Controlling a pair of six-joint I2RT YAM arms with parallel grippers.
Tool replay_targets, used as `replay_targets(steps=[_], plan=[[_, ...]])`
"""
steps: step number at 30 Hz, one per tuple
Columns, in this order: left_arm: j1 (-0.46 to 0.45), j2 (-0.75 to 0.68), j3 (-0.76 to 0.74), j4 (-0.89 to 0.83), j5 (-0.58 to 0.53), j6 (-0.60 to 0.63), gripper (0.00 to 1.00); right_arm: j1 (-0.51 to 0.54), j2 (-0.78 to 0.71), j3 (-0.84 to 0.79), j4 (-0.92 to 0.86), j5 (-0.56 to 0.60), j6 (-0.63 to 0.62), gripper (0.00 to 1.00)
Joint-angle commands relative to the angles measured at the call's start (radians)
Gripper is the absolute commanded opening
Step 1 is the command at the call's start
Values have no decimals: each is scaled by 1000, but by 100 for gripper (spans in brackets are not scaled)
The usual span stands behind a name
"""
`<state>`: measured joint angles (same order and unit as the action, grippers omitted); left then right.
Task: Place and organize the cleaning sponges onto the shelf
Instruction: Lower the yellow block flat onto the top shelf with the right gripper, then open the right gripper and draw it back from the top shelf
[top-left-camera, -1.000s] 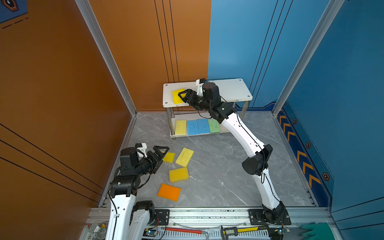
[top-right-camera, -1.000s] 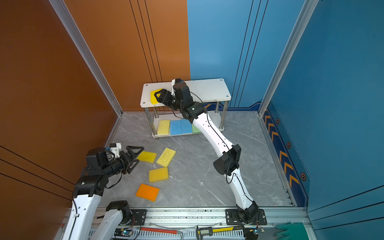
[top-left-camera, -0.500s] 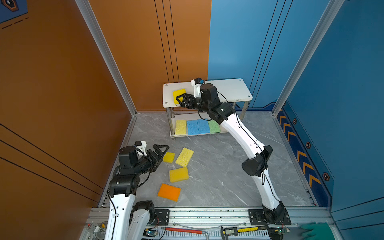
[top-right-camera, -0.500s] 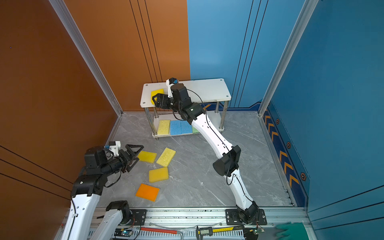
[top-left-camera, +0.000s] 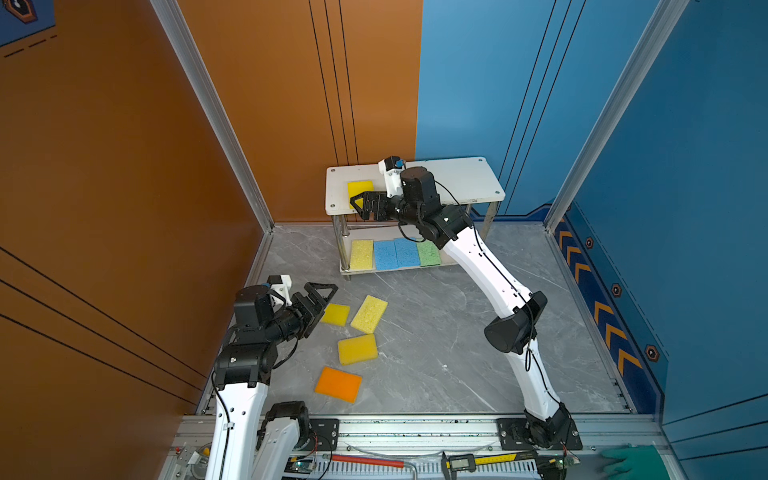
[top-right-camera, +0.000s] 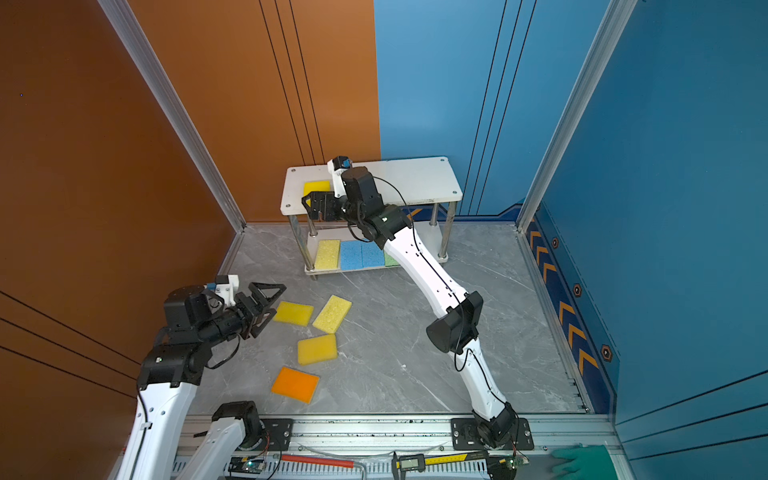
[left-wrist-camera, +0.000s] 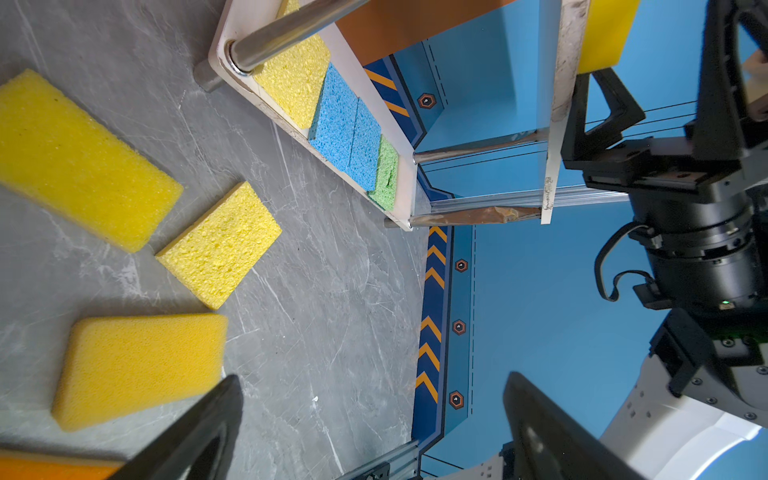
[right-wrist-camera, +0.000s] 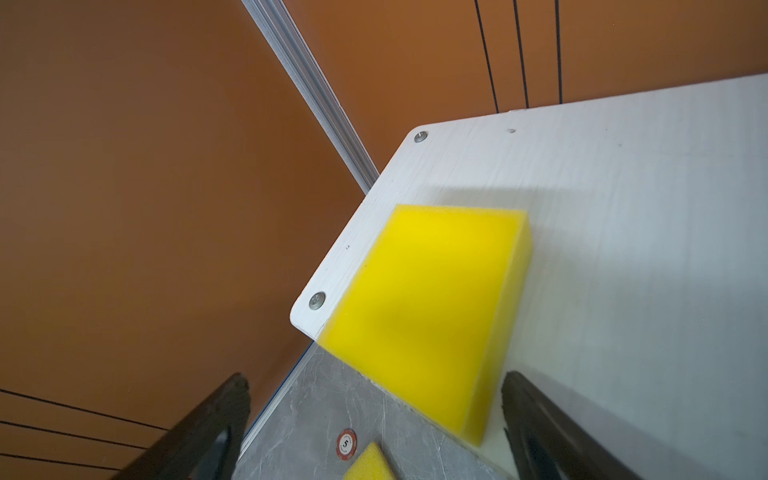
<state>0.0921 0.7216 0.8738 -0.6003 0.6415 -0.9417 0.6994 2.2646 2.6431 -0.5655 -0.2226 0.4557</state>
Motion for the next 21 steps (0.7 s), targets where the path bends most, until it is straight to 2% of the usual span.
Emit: replay_targets(steps=[1, 7, 10, 12, 17, 19, 20, 21], plan=[[-5, 44, 83, 27, 18, 33, 98, -17, -58, -12, -79, -20, 41, 96], [-16, 233, 345, 57, -2, 58, 98, -47, -217, -68, -84, -42, 113, 95], [-28, 376, 541, -3, -5, 84, 99, -91, -314, -175, -104, -85, 173, 95], [-48, 479, 679, -68, -1, 109, 97, -123, -375, -248, -128, -116, 190, 95], [-115, 725, 994, -230, 0, 171, 88, -163, -472, -329, -266, -150, 132, 95], [-131, 789, 1062, -239, 5, 166, 87, -164, -503, -385, -275, -164, 123, 94], [-139, 816, 1093, -238, 10, 162, 82, -160, -518, -413, -274, -169, 114, 94], [-147, 831, 1116, -239, 10, 164, 82, -154, -528, -431, -274, -178, 105, 93]])
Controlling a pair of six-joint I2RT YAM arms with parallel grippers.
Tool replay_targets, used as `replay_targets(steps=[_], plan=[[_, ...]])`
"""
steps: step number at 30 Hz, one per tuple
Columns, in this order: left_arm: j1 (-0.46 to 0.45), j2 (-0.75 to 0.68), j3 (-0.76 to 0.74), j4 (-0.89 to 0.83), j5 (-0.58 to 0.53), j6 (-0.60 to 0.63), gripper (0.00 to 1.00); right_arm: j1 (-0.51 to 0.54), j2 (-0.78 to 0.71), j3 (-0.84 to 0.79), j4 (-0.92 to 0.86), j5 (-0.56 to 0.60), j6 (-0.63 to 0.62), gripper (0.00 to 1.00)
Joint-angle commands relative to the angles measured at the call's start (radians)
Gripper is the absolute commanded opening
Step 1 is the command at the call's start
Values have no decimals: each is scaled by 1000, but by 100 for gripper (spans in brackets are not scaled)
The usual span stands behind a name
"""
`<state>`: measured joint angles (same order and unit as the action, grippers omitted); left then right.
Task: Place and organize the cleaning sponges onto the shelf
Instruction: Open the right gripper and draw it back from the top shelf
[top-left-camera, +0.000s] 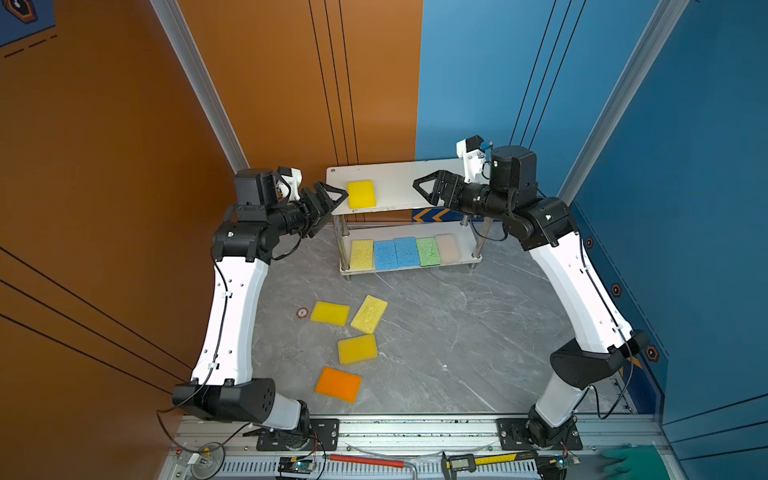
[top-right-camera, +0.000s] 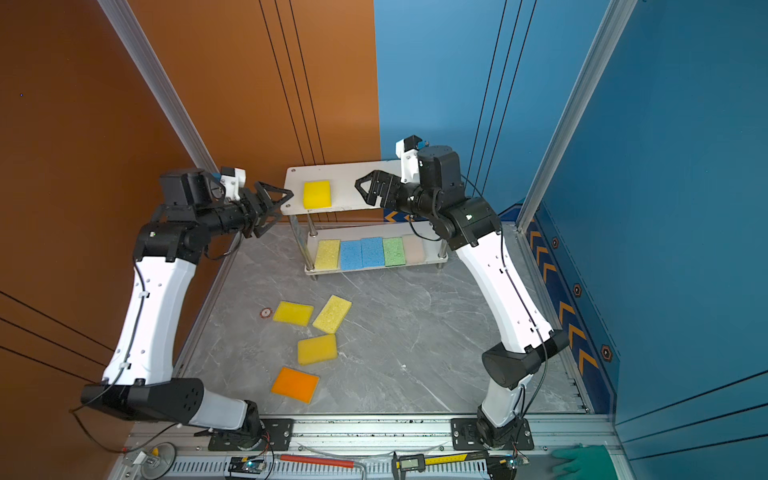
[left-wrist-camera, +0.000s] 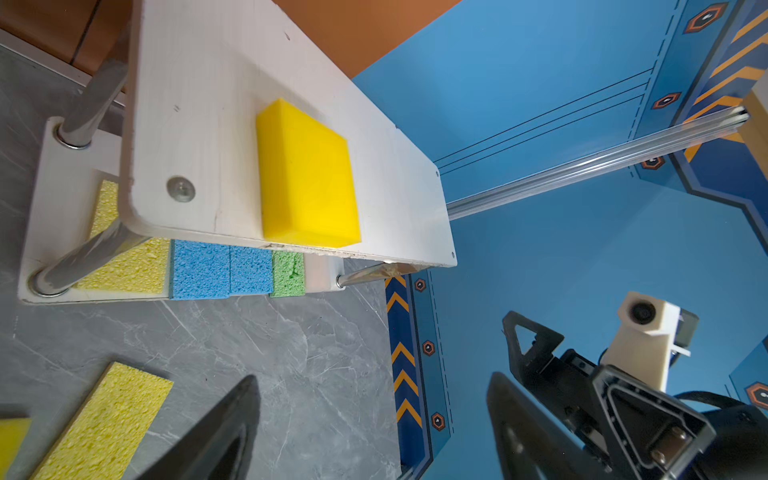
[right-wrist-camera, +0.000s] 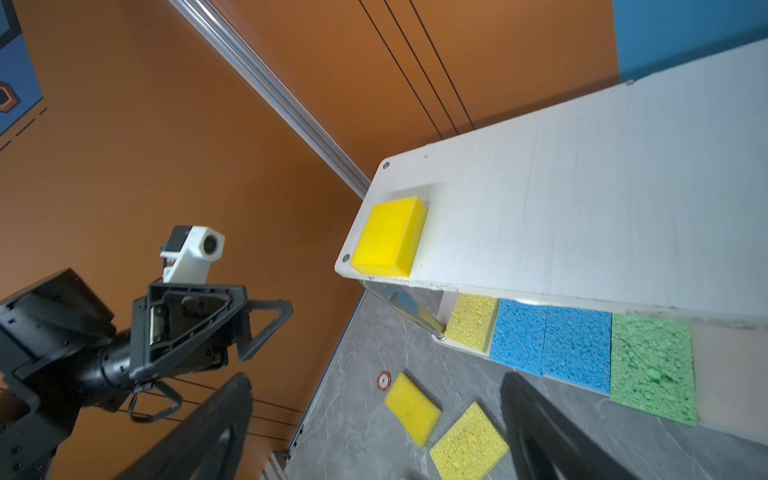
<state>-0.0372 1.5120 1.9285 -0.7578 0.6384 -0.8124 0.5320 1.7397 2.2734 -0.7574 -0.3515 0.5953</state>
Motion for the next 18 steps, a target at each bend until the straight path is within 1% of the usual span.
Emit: replay_targets(steps=[1, 3, 5, 8, 10, 12, 13, 15, 18], plan=[[-25, 51, 78, -81, 11, 35, 82, 20, -12, -83, -84, -65, -43, 93], [-33, 42, 70, -83, 15, 33, 82, 28, -21, -123, -109, -101, -42, 93], [-37, -1, 14, -85, 13, 35, 82, 43, -31, -185, -157, -105, -47, 92], [-40, -101, -143, -85, 5, 41, 83, 87, -81, -369, -165, -71, -42, 93], [-41, -175, -273, -84, -7, 53, 84, 129, -105, -502, -144, -41, -17, 93], [-42, -238, -387, -83, -15, 62, 85, 162, -117, -641, -67, -46, 21, 93], [-45, -268, -446, -84, -19, 65, 85, 164, -112, -706, -28, -73, 49, 93], [-47, -319, -542, -84, -20, 72, 85, 197, -88, -793, 57, -119, 87, 92], [-45, -391, -664, -85, -41, 99, 85, 217, -47, -879, 179, -135, 145, 89]])
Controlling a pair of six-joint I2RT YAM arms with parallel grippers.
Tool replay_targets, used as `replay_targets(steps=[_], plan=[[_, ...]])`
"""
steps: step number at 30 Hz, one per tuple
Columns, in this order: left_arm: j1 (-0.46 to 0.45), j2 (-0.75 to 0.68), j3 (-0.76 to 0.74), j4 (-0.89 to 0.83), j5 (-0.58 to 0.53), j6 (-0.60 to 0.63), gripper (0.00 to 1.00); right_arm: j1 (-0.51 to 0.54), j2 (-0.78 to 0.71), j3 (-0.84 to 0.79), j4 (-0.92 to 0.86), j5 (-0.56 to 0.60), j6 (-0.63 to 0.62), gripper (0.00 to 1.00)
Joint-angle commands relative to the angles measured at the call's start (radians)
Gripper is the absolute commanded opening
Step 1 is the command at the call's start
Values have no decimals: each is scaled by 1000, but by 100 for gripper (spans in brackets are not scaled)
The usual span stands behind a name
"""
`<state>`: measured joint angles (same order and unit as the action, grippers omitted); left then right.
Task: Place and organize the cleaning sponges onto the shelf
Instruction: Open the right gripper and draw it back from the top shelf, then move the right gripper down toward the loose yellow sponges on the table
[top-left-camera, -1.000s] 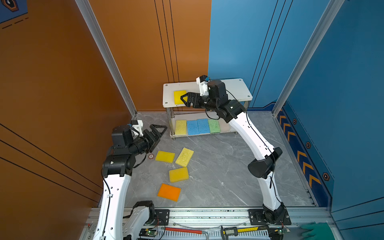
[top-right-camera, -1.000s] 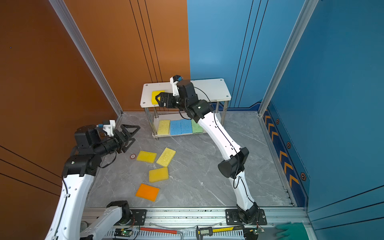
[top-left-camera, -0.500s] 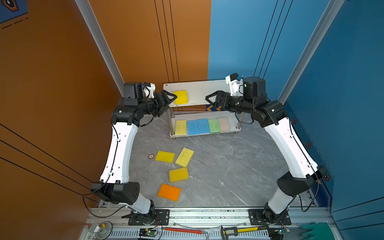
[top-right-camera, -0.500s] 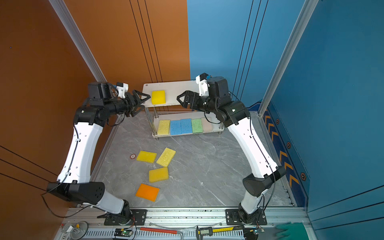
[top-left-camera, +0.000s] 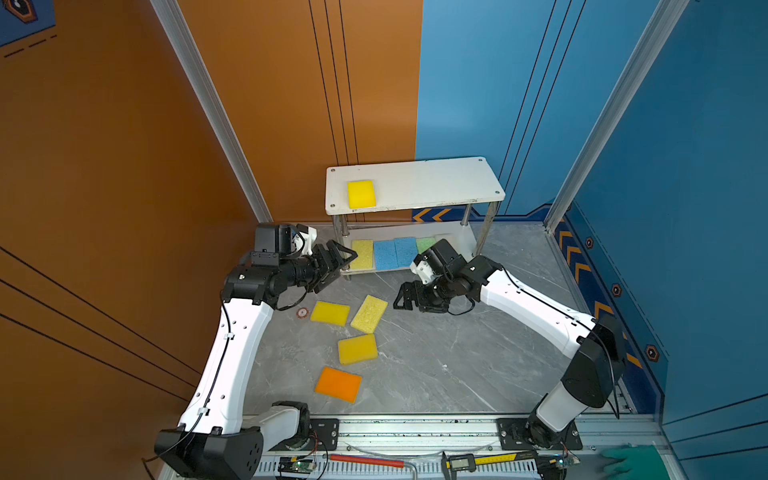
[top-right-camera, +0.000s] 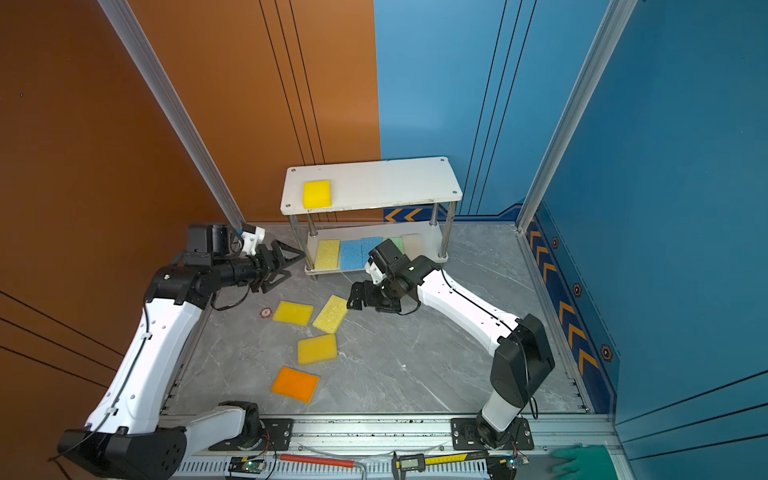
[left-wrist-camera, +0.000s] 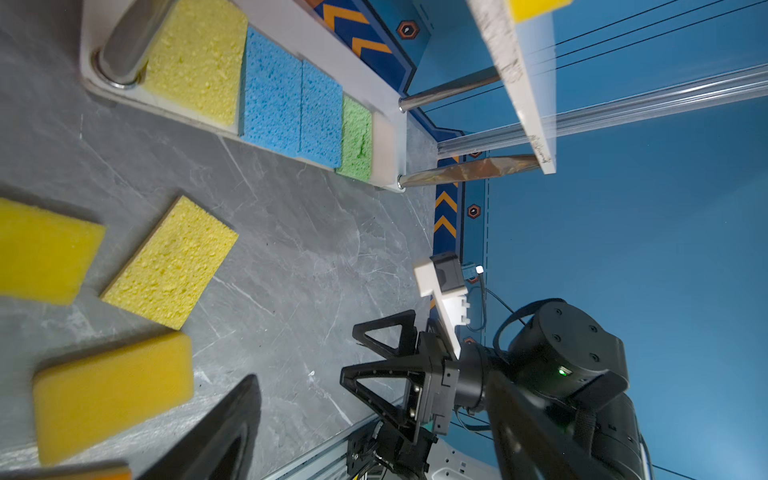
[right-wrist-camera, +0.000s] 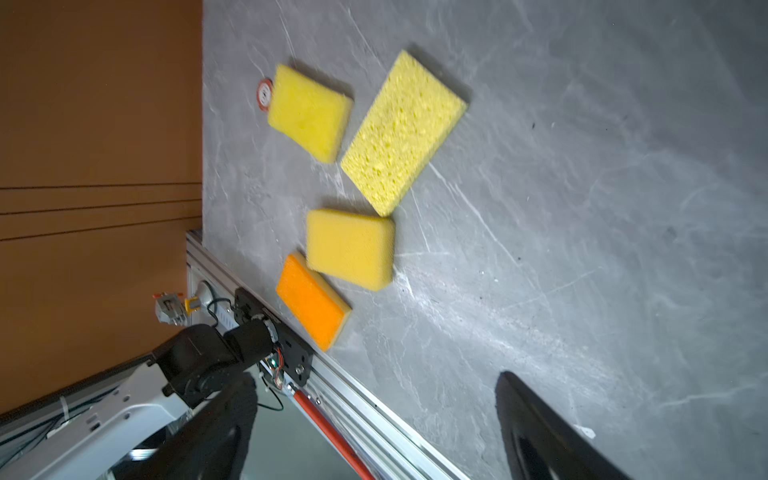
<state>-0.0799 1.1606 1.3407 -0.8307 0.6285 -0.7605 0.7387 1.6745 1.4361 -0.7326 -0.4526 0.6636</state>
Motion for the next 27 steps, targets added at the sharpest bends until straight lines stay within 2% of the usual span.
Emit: replay_targets(steps=[1, 7, 9, 10, 11, 20, 27], plan=[[0, -61, -117, -13, -40, 50, 85, 19, 35, -62, 206, -36, 107, 86], [7, -164, -277, -12, -66, 40, 85, 74, 175, -156, 548, -38, 341, 65], [15, -188, -298, -12, -66, 34, 85, 88, 224, -143, 598, -15, 380, 63], [21, -199, -303, -14, -63, 31, 90, 96, 252, -128, 605, -1, 383, 63], [26, -207, -304, -16, -62, 30, 91, 100, 273, -114, 605, 9, 387, 62], [63, -274, -345, -61, -54, 31, 91, 107, 366, -79, 600, 106, 411, 62], [92, -295, -353, -75, -34, 32, 91, 97, 432, -38, 593, 134, 410, 62]])
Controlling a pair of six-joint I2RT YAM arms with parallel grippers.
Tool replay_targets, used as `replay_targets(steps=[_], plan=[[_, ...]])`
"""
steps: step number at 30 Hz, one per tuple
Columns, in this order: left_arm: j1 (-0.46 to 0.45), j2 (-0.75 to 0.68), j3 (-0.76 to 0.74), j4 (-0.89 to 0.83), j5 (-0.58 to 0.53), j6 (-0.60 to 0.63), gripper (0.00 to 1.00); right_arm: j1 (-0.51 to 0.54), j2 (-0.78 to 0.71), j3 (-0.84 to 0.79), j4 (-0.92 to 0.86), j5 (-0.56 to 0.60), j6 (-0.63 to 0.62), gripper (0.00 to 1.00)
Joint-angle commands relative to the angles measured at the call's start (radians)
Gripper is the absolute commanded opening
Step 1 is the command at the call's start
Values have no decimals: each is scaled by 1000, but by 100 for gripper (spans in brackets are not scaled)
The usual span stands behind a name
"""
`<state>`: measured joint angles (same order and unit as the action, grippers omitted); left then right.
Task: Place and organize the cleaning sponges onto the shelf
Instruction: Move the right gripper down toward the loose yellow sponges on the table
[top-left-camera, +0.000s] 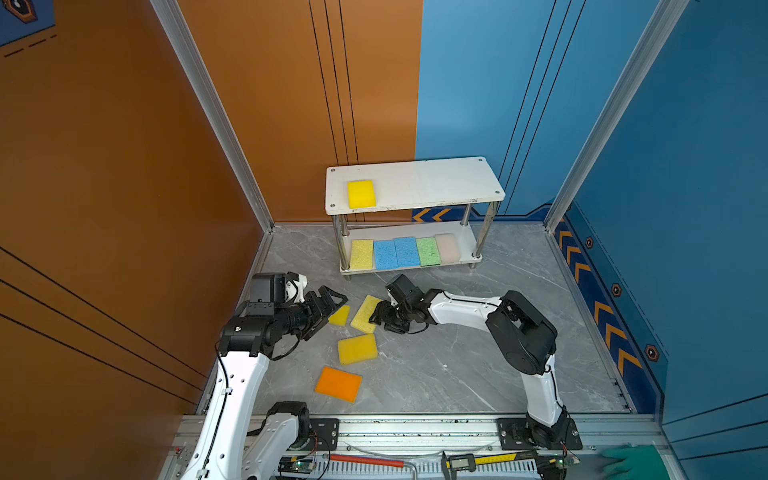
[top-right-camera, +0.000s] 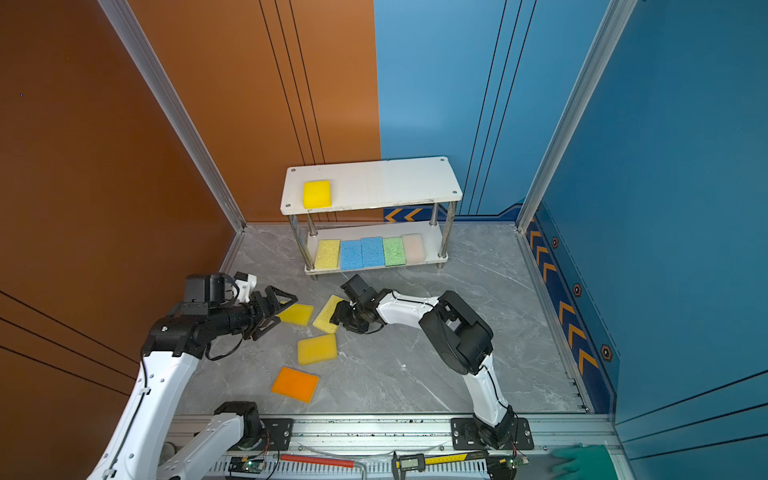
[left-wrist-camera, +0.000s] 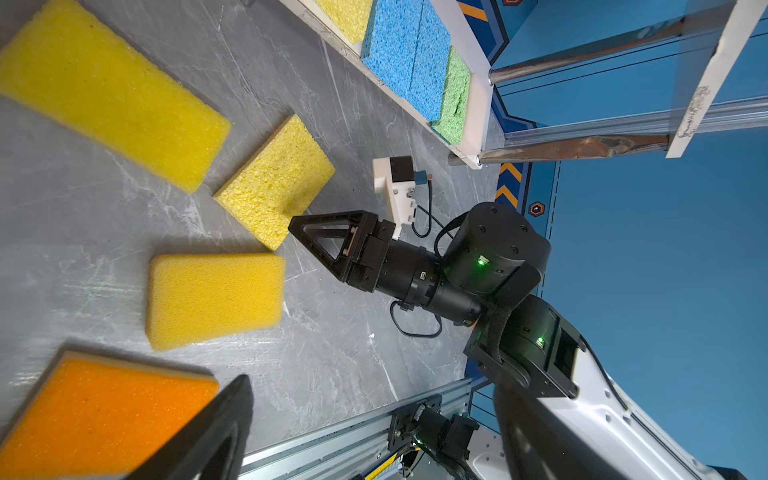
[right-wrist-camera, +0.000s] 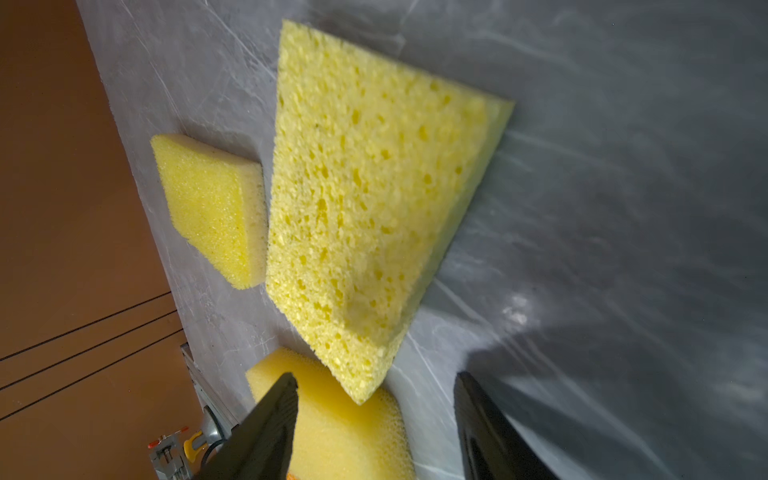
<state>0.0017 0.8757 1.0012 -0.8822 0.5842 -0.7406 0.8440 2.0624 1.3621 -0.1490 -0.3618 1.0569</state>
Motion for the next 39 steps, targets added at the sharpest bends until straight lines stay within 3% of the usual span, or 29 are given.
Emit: replay_targets(steps=[1, 15, 24, 34, 39], plan=[[13, -10, -13, -23, 12, 12, 91, -10, 54, 44, 8, 46, 18, 62], [33, -7, -18, -24, 31, 27, 91, -8, 119, 113, -54, 97, 11, 44], [30, -5, -16, -24, 29, 36, 92, -1, 121, 175, -117, 117, -23, 7], [-1, 14, -13, -22, 35, 62, 92, -49, -37, 138, -135, 120, -99, 4], [-58, 67, 21, -20, 61, 99, 95, -101, -159, 85, -172, 44, -174, 4]])
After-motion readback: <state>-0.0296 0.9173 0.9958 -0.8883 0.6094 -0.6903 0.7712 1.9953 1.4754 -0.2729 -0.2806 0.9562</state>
